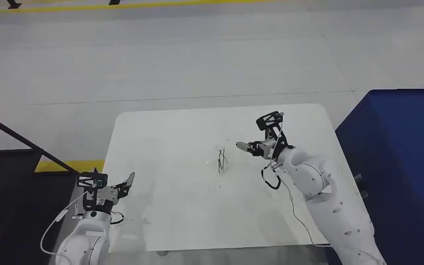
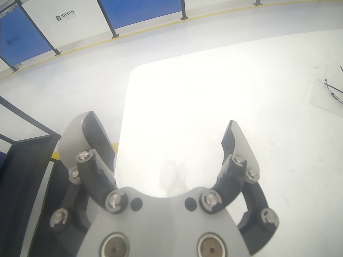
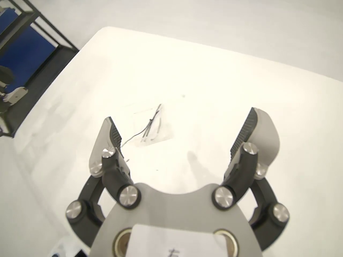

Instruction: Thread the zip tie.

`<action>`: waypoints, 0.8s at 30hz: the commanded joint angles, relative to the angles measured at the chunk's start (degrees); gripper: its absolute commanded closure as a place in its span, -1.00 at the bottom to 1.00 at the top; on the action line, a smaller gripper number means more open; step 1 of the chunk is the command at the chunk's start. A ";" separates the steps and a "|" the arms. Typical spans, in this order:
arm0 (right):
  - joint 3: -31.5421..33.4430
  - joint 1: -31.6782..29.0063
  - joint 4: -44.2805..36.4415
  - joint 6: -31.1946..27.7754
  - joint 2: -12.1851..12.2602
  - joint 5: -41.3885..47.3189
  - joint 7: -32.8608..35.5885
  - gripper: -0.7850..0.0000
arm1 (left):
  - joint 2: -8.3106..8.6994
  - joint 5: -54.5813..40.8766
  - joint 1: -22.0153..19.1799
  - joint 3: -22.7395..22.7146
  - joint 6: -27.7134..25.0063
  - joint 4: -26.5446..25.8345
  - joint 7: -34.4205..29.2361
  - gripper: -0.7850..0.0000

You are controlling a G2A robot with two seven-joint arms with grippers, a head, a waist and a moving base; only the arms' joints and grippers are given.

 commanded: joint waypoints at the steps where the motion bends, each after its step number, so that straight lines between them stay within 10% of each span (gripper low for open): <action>1: -1.99 5.53 1.75 1.03 -0.47 3.26 5.53 -1.00 | 0.00 0.00 0.00 0.00 0.00 0.00 0.00 -1.00; 11: -2.64 5.39 2.32 0.17 -0.55 6.44 8.39 -1.00 | 0.00 0.00 0.00 0.00 0.00 0.00 0.00 -1.00; 17: -7.31 21.41 12.93 11.96 -2.38 21.25 29.84 -1.00 | 0.00 0.00 0.00 0.00 0.00 0.00 0.00 -1.00; 24: -21.02 38.40 35.24 17.67 -7.48 29.98 36.45 -1.00 | 0.00 0.00 0.00 0.00 0.00 0.00 0.00 -1.00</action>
